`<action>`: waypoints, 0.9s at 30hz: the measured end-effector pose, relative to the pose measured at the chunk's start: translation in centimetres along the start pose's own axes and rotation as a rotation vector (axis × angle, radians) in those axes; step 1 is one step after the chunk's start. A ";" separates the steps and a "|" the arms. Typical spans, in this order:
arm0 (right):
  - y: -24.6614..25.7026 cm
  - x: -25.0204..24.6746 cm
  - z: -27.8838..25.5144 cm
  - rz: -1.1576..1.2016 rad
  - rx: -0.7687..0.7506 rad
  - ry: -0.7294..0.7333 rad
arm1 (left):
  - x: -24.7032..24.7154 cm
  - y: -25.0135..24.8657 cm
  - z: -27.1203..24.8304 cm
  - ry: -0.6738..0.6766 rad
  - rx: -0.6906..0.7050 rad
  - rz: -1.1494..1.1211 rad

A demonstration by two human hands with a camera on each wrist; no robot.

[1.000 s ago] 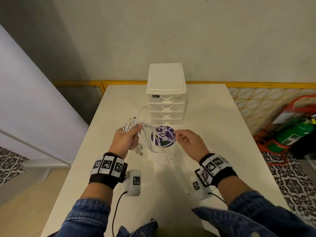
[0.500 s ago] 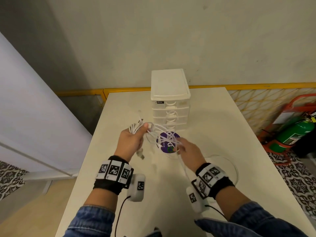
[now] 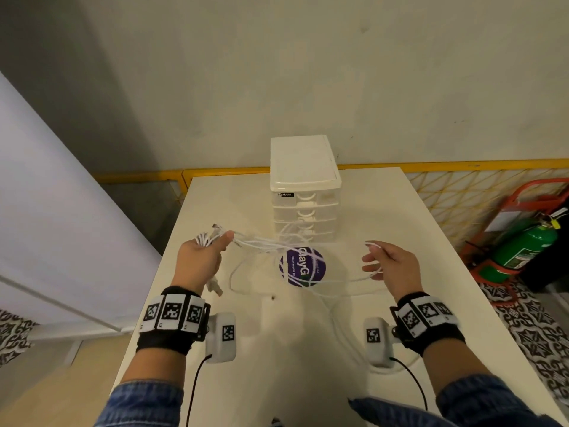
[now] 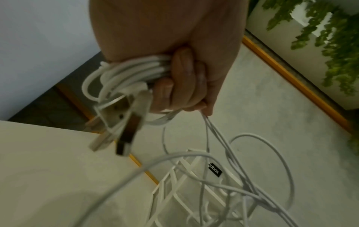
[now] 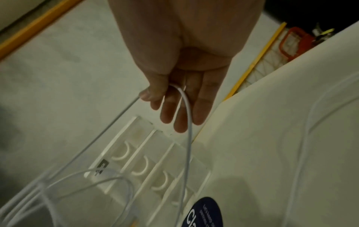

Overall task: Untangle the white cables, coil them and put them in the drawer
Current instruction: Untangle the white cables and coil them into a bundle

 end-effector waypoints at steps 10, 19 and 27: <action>-7.6 -4.5 1.6 -0.383 0.277 -0.103 | 0.2 0.7 -0.8 0.021 -0.014 -0.104; 1.6 13.3 -4.5 -0.753 -0.550 0.486 | 5.1 -2.4 -3.3 0.296 0.161 0.001; 2.1 12.5 -5.0 -0.830 -0.362 0.290 | 5.3 -0.3 -3.9 0.367 0.134 -0.039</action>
Point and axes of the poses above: each hand's wrist, its own z-axis towards the middle knuckle, its own x-axis out of the palm, y = z × x, the point moved 10 cm from there along z, towards the middle knuckle, and after that the axes turned 6 degrees about z, right-handed, at the moved point
